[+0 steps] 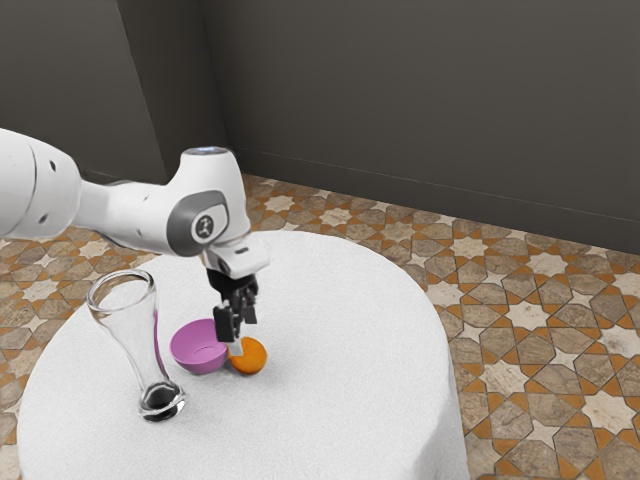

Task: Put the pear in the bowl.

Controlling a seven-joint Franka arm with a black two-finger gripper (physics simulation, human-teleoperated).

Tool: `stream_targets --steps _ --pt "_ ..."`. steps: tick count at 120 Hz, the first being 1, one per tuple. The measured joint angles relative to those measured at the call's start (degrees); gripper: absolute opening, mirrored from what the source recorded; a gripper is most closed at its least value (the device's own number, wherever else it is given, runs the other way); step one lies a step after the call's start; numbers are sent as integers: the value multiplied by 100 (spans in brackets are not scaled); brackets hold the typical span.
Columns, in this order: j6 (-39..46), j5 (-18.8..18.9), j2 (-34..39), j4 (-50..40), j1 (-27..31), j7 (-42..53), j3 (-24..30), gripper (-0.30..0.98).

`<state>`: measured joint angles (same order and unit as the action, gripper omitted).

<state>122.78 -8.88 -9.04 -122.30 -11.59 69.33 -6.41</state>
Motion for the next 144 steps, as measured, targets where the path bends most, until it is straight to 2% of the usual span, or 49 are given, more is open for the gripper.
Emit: stream_targets --steps 41,48,53,81,144 --pt "276 -321 -160 -253 -8 -55 -2 72" --pt "313 -338 -150 -257 -11 -60 -7 74" --pt "329 -345 -125 -257 -9 -64 -21 69" --pt "395 -333 -113 -230 -3 -71 -108 69" --pt "823 -385 -635 -178 16 -89 -147 69"
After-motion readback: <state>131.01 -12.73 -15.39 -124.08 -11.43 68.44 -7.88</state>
